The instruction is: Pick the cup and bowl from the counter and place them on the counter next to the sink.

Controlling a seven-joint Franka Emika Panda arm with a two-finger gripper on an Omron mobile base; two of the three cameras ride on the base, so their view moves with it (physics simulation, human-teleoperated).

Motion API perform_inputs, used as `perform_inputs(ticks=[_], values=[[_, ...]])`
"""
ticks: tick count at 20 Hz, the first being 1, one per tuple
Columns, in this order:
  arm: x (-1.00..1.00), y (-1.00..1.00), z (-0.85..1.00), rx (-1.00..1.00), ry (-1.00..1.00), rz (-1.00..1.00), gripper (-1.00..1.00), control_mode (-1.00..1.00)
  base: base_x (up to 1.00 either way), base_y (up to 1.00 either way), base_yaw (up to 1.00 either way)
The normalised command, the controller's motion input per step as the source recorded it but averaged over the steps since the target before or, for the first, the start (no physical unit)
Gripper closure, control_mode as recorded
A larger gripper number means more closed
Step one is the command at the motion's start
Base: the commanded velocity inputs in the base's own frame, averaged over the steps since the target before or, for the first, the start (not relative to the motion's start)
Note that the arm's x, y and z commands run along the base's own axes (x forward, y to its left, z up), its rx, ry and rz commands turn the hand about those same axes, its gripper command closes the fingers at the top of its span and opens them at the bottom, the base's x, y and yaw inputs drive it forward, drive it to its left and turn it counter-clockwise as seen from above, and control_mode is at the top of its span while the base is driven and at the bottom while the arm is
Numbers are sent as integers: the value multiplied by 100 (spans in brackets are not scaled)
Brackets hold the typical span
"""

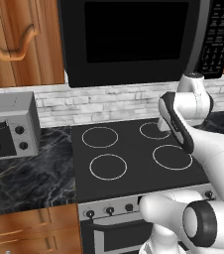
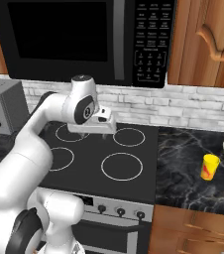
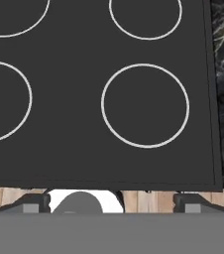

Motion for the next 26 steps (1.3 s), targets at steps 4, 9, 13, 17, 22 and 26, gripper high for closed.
perform_inputs(ticks=[4, 9, 13, 17, 22, 26], values=[[0, -68, -2, 0, 0, 0, -100, -100, 0, 0, 0], [0, -83, 0, 0, 0, 0, -100, -100, 0, 0, 0], [0, -71, 0, 0, 0, 0, -100, -100, 0, 0, 0], [0, -68, 0, 0, 0, 0, -100, -100, 0, 0, 0], [0, -69, 0, 0, 0, 0, -100, -100, 0, 0, 0], [0, -66, 0, 0, 0, 0, -100, -100, 0, 0, 0]])
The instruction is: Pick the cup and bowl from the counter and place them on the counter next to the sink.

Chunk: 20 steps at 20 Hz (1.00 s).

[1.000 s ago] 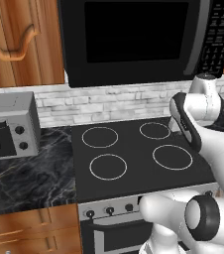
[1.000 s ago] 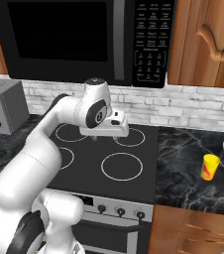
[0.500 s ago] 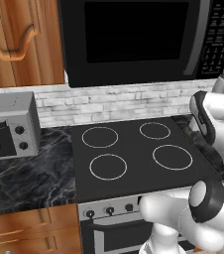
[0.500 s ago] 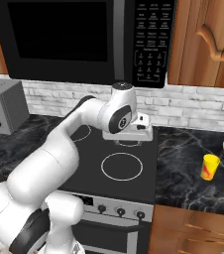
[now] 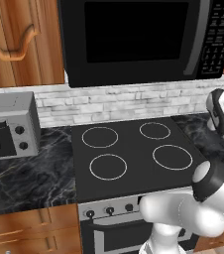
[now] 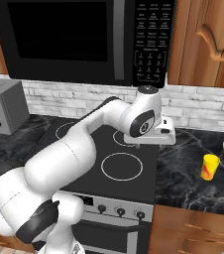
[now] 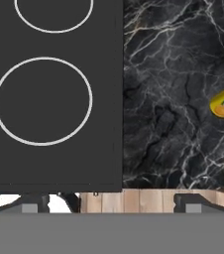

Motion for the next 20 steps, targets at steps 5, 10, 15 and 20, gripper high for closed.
perform_inputs(ticks=[5, 10, 15, 20], values=[[0, -56, 0, -1, 0, 0, -100, -100, 0, 0, 0], [0, -42, 0, -4, 0, 0, -100, -100, 0, 0, 0], [0, -58, -2, 0, 0, 0, -100, -100, 0, 0, 0], [0, -53, -7, 0, 0, 0, -100, -100, 0, 0, 0]])
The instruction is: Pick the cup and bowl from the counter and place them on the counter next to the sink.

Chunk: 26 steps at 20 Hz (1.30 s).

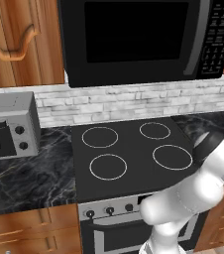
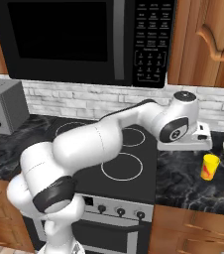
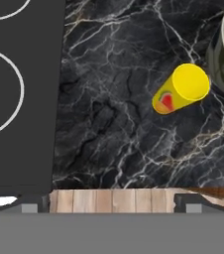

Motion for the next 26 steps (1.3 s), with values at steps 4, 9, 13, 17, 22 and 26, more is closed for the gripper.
perform_inputs(ticks=[4, 9, 13, 17, 22, 26], values=[[0, -30, -6, 0, 0, -2, -100, -100, 0, 0, 0], [5, -8, -7, 0, 0, 0, -100, -100, 0, 0, 0], [34, -2, -14, 0, -6, 0, -100, -100, 0, 0, 0], [49, -8, -26, 0, -6, 0, -100, -100, 0, 0, 0], [26, -33, -25, 0, -7, 0, -100, -100, 0, 0, 0], [12, -42, -4, 0, -9, 5, -100, -100, 0, 0, 0]])
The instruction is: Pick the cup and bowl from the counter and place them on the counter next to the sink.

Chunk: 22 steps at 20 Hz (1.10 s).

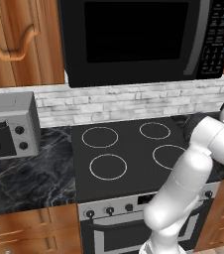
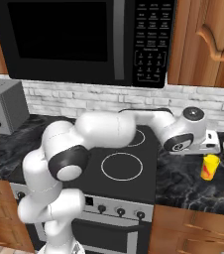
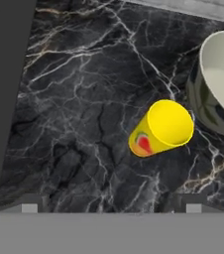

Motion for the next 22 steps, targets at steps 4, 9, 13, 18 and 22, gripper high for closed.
perform_inputs(ticks=[4, 9, 13, 18, 22], values=[[3, -40, 1, 0, -6, 5, -100, -100, 0, 0, 0], [0, -6, 3, 0, 0, 0, -100, -100, 0, 0, 0], [0, 0, 4, 0, 9, 0, -100, -100, 0, 0, 0], [7, 2, 0, 0, 6, 0, -100, -100, 0, 0, 0], [30, 7, -6, 0, 0, -2, -100, -100, 0, 0, 0]])
